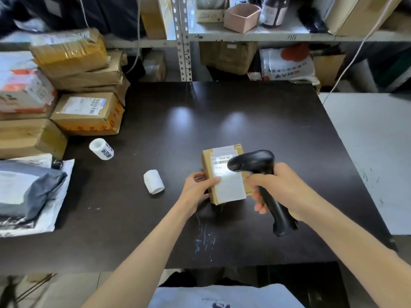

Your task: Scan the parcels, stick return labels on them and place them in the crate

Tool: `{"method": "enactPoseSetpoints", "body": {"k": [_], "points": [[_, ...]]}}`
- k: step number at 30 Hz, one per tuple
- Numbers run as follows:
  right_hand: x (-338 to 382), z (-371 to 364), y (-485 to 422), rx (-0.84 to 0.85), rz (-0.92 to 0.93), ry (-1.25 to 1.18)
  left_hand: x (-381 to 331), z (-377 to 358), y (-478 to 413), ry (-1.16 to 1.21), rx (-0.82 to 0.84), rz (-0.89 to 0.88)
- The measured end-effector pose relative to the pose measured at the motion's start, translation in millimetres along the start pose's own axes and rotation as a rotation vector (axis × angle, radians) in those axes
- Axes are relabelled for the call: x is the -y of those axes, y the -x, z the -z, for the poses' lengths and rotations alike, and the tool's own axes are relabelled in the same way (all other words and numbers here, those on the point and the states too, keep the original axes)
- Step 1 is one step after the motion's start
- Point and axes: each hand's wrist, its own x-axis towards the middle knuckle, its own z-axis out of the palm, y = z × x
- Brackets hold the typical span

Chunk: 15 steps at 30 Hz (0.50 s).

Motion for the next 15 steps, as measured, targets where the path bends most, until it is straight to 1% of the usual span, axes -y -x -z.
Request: {"method": "enactPoseSetpoints", "body": {"k": [15], "points": [[6.9, -5.0, 5.3, -0.031, 0.017, -0.025, -0.5, 3.3, -2.9, -0.030, 0.027, 0.025]]}}
